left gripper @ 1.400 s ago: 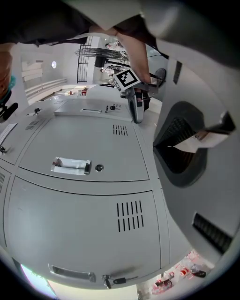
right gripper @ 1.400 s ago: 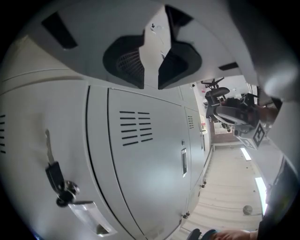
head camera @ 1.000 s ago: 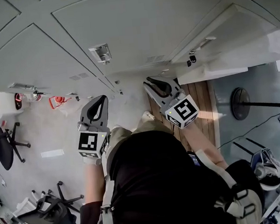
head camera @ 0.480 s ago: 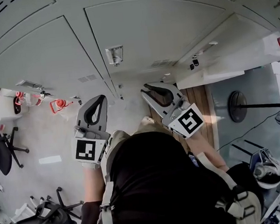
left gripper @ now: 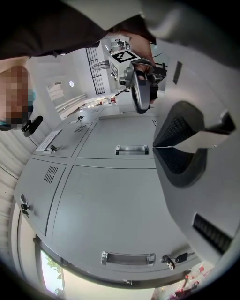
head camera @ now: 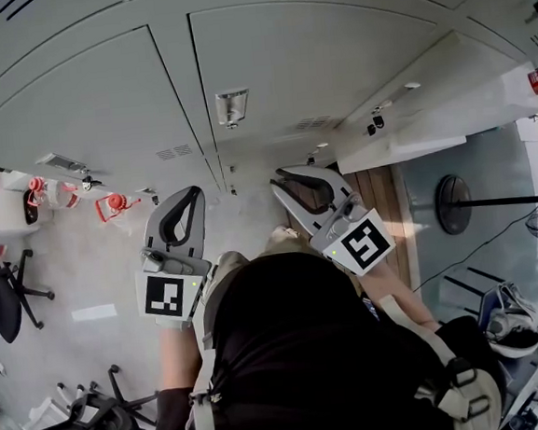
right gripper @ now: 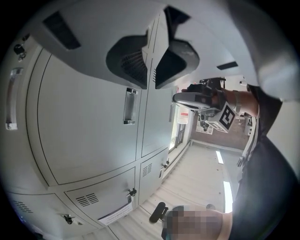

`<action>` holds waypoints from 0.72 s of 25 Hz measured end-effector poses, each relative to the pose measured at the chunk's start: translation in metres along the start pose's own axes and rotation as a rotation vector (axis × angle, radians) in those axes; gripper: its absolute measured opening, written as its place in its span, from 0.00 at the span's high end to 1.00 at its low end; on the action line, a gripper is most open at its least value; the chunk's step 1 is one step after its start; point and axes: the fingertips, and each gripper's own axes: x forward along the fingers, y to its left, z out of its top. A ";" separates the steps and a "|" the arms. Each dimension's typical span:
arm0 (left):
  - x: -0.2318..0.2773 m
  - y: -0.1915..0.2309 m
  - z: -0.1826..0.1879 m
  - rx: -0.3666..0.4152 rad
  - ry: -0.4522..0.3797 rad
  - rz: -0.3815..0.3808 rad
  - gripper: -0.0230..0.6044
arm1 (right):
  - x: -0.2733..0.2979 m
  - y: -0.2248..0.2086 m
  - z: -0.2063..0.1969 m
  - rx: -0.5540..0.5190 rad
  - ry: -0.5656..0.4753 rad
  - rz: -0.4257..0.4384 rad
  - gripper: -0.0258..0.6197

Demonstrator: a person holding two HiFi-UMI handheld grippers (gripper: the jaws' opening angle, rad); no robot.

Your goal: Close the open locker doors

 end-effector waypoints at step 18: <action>-0.003 0.001 -0.010 -0.024 0.023 -0.003 0.95 | -0.005 -0.001 -0.013 0.058 0.029 -0.022 0.86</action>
